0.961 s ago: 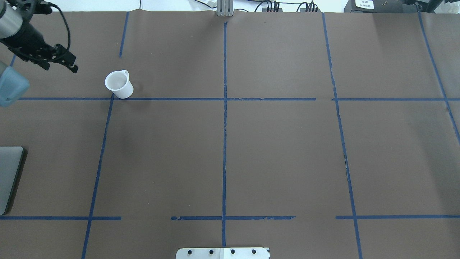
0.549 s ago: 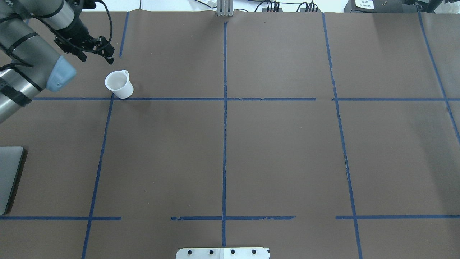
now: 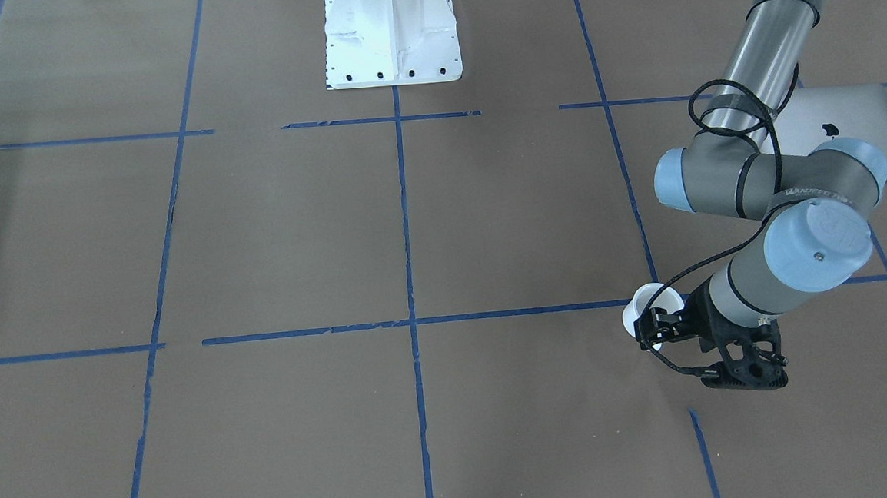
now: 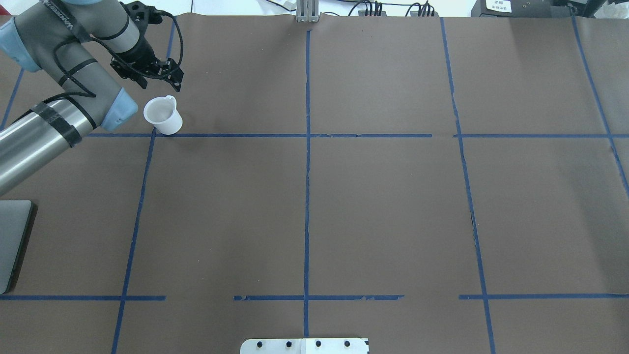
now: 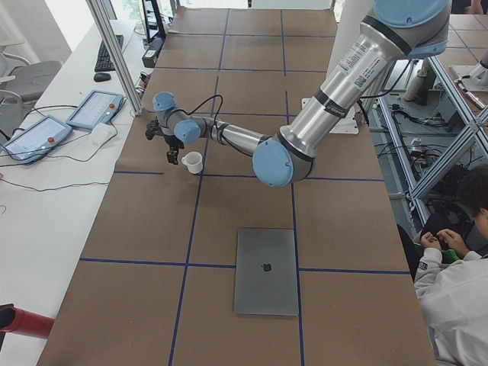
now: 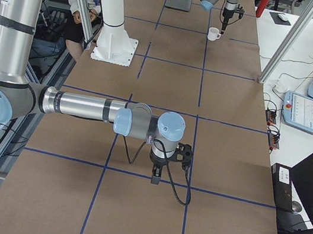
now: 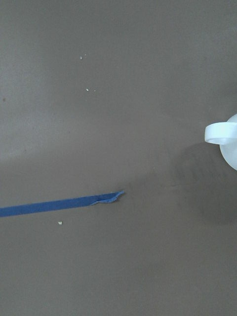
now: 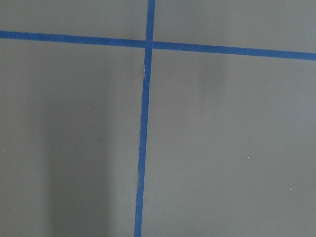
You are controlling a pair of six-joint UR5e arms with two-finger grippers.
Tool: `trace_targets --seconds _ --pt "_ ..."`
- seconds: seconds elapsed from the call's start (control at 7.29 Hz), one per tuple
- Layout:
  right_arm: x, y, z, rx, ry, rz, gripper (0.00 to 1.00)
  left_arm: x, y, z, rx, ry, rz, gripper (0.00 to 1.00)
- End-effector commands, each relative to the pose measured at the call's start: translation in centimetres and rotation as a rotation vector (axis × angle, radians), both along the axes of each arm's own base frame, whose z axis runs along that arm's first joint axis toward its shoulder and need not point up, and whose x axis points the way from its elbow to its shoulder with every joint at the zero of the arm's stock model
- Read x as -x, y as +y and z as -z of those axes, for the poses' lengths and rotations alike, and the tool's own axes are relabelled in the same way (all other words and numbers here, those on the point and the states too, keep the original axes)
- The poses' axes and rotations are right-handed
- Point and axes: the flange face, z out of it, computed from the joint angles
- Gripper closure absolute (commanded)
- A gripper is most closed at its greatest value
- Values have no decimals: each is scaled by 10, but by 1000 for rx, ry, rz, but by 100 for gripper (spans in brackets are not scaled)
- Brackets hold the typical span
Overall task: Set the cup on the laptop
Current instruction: 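Move the left gripper over the white mug and lower toward it, then close the left gripper on the white mug's rim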
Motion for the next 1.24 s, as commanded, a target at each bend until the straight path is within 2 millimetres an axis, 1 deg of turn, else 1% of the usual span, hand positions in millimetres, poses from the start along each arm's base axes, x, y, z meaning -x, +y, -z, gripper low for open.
trace_targets --seconds 0.0,0.14,0.27,0.41,0.55,0.69,0.82,0.96,1.1 --pt "0 0 0 -1 0 0 0 -17 4 -12 -4 -1 -18 14" --pt "0 0 0 1 0 0 0 -22 6 -14 0 -4 -24 18" --pt "0 0 0 -1 0 0 0 -26 8 -16 -8 -11 -23 19" --pt "0 0 0 1 0 0 0 -32 13 -18 -5 -12 -31 26" --pt "0 0 0 1 0 0 0 -32 13 -19 -5 -12 -31 36" --pt "0 0 0 -1 0 0 0 -34 14 -19 -5 -13 -35 57" --pt "0 0 0 -1 0 0 0 -34 14 -19 -4 -13 -34 87" --pt "0 0 0 1 0 0 0 -33 14 -21 0 -16 -33 100" --pt "0 0 0 2 0 0 0 -30 13 -19 2 -15 -28 100"
